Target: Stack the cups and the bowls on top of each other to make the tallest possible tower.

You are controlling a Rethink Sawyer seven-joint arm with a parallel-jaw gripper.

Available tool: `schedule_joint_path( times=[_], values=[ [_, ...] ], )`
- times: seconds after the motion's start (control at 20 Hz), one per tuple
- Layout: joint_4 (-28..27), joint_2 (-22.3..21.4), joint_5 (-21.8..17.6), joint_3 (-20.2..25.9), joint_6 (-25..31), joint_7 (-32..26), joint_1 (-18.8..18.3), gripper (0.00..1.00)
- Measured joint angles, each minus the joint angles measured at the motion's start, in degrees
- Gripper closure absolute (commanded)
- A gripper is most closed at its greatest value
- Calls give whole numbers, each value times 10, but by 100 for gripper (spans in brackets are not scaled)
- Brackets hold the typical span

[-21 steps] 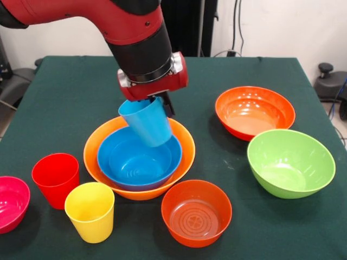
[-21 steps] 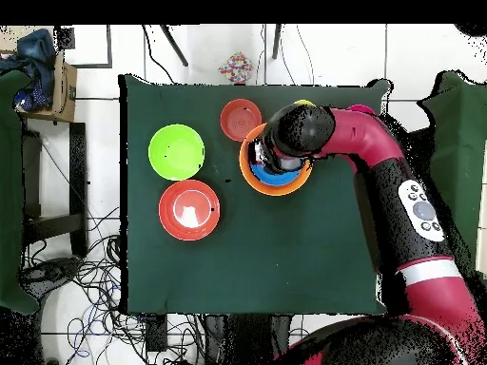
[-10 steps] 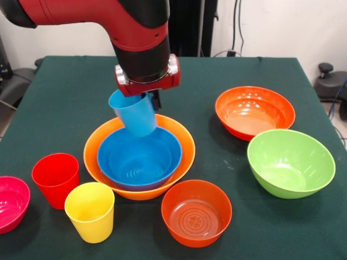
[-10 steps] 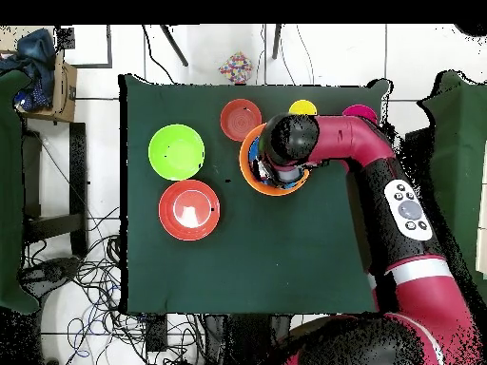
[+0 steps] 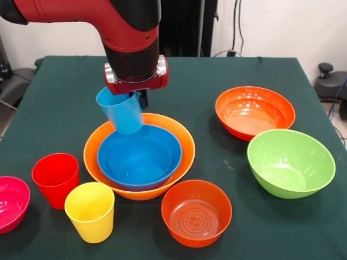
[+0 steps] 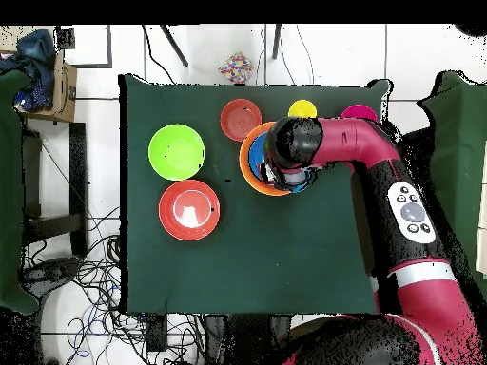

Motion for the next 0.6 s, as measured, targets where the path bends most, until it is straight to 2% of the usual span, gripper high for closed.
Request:
schedule_joint_path(
  times=[0.35, 0.6],
  values=[
    [-22, 2, 0, 0, 15, 0, 0, 100],
    [-59, 8, 2, 0, 47, 0, 0, 100]
  ],
)
